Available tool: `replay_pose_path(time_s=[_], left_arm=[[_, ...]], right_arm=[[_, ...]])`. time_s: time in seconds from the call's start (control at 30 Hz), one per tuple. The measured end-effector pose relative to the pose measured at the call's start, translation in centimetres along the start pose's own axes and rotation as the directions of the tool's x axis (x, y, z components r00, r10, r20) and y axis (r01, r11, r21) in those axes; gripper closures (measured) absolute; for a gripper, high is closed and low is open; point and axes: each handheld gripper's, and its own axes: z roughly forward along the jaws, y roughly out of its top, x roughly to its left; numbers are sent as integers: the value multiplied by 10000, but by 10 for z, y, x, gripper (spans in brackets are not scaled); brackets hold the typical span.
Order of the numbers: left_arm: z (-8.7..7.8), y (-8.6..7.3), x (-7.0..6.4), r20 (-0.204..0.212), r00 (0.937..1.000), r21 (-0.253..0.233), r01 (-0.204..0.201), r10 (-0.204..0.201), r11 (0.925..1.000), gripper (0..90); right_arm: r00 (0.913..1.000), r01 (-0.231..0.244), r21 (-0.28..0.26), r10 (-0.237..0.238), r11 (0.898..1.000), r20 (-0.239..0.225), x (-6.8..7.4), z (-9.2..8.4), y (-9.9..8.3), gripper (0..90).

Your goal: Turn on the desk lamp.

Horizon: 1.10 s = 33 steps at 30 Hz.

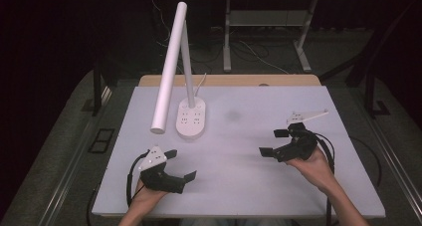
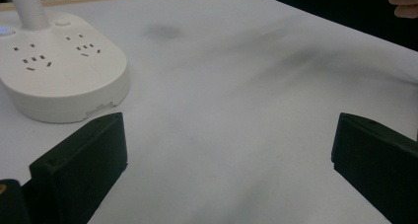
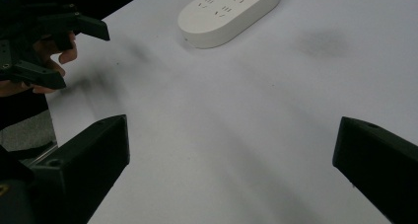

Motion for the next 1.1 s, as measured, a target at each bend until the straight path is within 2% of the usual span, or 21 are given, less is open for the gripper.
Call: replay_pose_path(time_s=[0.43,0.83,1.1], left_arm=[[0,0,0,0,10000,91,7,-7,10000,0],[0,0,0,35,10000,52,24,-25,10000,0],[0,0,-1,44,10000,41,39,-39,10000,0]], right_arm=[[9990,410,213,-406,9989,-205,7,16,22,4],[9985,434,186,-427,9989,-356,7,30,38,4],[9980,534,354,-522,9979,-349,7,40,47,4]])
